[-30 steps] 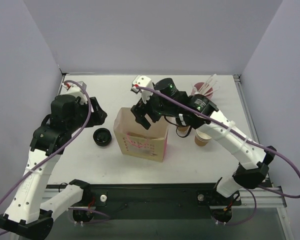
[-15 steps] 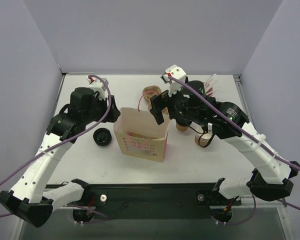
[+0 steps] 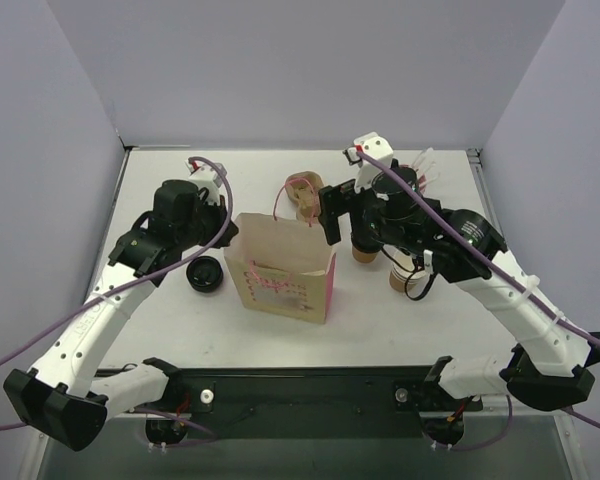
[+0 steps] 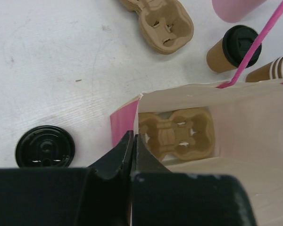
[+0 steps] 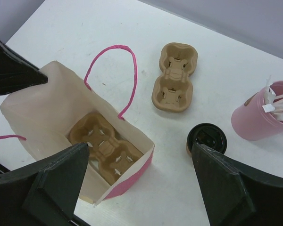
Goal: Pack the takeout coffee
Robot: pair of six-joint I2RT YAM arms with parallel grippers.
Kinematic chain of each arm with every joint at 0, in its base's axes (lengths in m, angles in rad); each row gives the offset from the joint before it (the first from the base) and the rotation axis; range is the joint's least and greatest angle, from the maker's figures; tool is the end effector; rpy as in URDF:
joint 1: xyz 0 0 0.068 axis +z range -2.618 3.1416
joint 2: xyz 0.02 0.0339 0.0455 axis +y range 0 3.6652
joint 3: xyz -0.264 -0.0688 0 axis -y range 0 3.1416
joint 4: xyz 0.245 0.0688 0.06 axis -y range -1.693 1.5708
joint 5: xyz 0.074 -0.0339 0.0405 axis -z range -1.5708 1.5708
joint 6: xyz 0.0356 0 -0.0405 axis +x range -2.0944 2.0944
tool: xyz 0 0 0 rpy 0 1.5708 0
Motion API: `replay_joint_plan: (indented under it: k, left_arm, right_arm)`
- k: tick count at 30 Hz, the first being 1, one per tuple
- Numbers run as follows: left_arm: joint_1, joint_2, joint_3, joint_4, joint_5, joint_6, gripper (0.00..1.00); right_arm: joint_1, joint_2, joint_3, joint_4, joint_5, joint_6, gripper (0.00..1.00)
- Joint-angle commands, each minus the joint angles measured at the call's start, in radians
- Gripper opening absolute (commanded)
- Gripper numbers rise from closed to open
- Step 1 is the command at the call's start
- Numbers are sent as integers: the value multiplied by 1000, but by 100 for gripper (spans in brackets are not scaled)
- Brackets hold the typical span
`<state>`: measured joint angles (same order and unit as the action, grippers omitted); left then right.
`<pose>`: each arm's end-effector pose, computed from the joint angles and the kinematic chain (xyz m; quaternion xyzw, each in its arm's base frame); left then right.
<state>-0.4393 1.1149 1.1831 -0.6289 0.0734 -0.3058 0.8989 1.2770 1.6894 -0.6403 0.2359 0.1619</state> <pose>0.2132 -0.1031 0.3689 0.0760 0.8714 -0.2059 0.4387 0.1620 0.1903 0.4948 -0.2118 0.7517 0.2331 0.5795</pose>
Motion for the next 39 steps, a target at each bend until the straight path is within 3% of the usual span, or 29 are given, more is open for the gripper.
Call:
replay_joint_plan:
  k: [1, 5, 9, 12, 13, 15, 16, 17, 23, 34, 39]
  left_arm:
    - [-3, -3, 79, 14, 5, -16, 0]
    - [-1, -87, -23, 57, 29, -56, 0]
    - [-1, -109, -36, 37, 42, -81, 0]
    - [-1, -113, -25, 5, 43, -85, 15]
    - [-1, -116, -20, -14, 33, -87, 27]
    - [1, -122, -16, -23, 32, -84, 39]
    - [1, -136, -17, -25, 28, -82, 50]
    - [1, -144, -20, -23, 23, -84, 54]
    - [-12, -196, 12, -49, -23, -96, 80]
    - [-4, -188, 131, -190, -155, -53, 83]
    - [2, -188, 115, -201, -168, -19, 83]
  right_arm:
    - [-96, -24, 6, -27, 37, 106, 94]
    - [-262, 10, 23, -120, -7, 249, 89]
    - [-369, 48, 7, -156, -50, 249, 89]
    - [-446, 94, -19, -160, -104, 217, 90]
    - [-460, 111, -19, -165, -118, 212, 90]
    - [-483, 159, -26, -164, -127, 171, 93]
    - [-486, 174, -27, -163, -129, 154, 96]
    - [-486, 214, -23, -167, -118, 146, 100]
    - [-492, 320, -36, -160, -116, 125, 100]
    - [-532, 449, -119, -72, -208, 83, 91]
    - [-554, 469, -168, -9, -228, 126, 85]
